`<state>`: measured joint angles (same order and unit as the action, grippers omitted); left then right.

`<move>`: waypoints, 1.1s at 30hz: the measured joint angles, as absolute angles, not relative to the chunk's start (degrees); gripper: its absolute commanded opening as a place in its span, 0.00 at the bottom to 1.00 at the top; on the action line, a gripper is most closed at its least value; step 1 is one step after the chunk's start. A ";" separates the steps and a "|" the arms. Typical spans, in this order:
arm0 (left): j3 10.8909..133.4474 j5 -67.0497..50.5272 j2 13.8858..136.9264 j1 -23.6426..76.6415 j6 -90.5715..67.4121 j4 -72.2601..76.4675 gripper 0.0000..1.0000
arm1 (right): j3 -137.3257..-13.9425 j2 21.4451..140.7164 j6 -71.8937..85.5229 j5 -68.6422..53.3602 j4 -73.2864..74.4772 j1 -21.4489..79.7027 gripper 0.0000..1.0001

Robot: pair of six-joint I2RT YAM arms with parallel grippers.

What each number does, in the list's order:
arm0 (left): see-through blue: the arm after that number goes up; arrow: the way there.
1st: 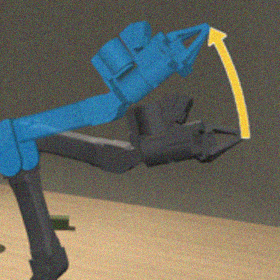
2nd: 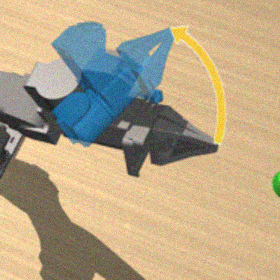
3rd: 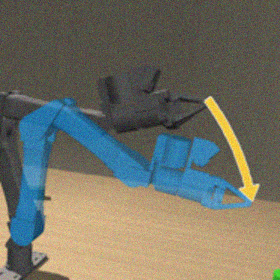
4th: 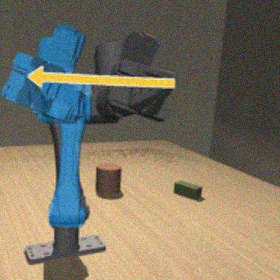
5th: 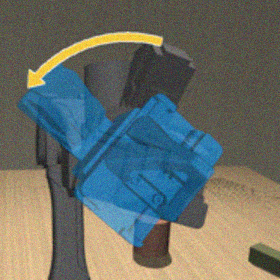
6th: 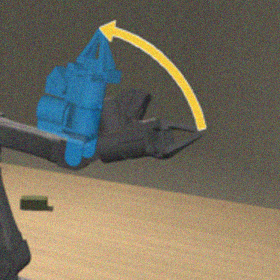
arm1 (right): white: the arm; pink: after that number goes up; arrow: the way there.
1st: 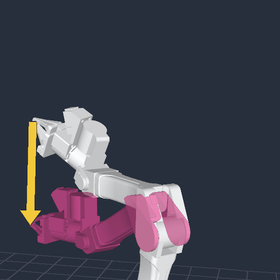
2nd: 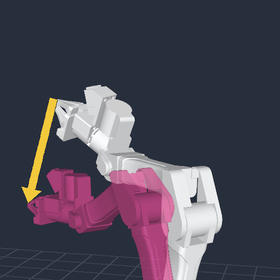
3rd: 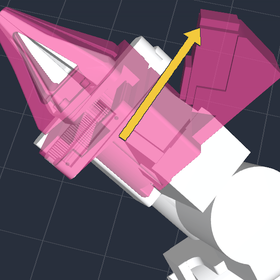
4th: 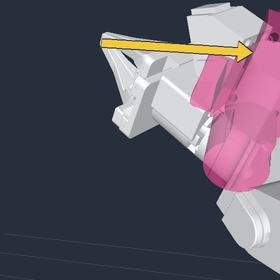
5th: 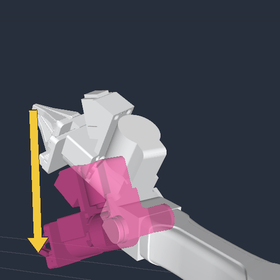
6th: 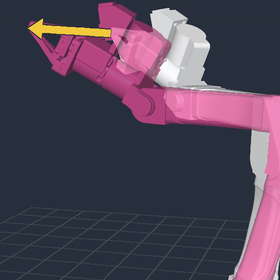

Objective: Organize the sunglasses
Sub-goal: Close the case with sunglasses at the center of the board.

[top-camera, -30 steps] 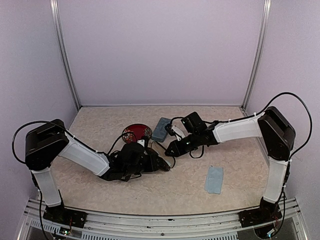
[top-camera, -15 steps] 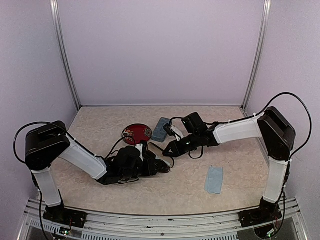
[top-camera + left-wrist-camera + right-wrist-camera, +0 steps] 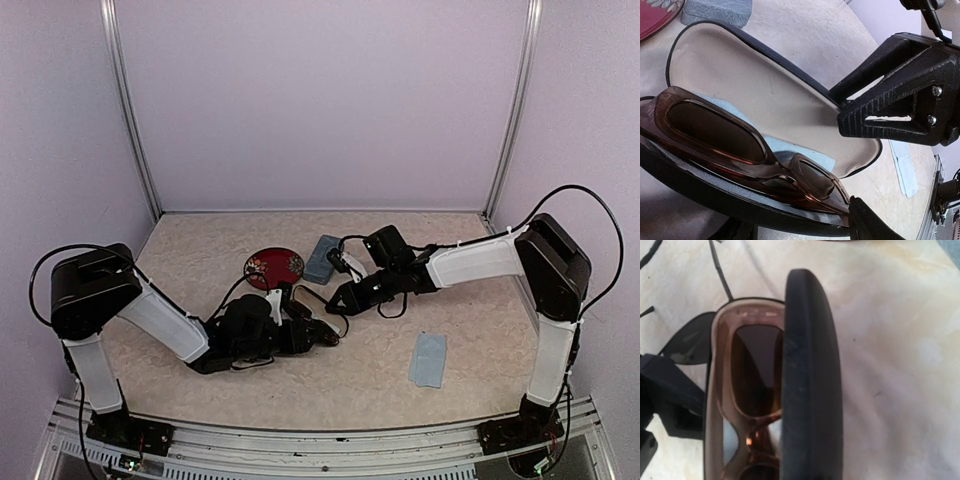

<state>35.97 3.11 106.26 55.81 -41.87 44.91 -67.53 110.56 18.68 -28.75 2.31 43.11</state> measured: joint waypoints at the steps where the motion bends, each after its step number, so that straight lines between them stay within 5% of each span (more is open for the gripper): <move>1: 35.97 2.85 106.26 55.77 -41.85 45.08 0.60 | -67.53 110.56 18.59 -28.71 2.35 43.13 0.19; 16: 35.70 -1.32 106.91 55.68 -40.95 51.99 0.64 | -67.55 110.56 17.47 -27.22 3.99 45.21 0.21; 33: 35.29 0.32 103.22 57.78 -38.70 54.61 0.64 | -67.55 105.75 17.39 -27.51 8.03 44.71 0.40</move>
<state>35.29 0.32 103.22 57.78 -38.70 54.61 -67.55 105.75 17.39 -27.51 8.03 44.71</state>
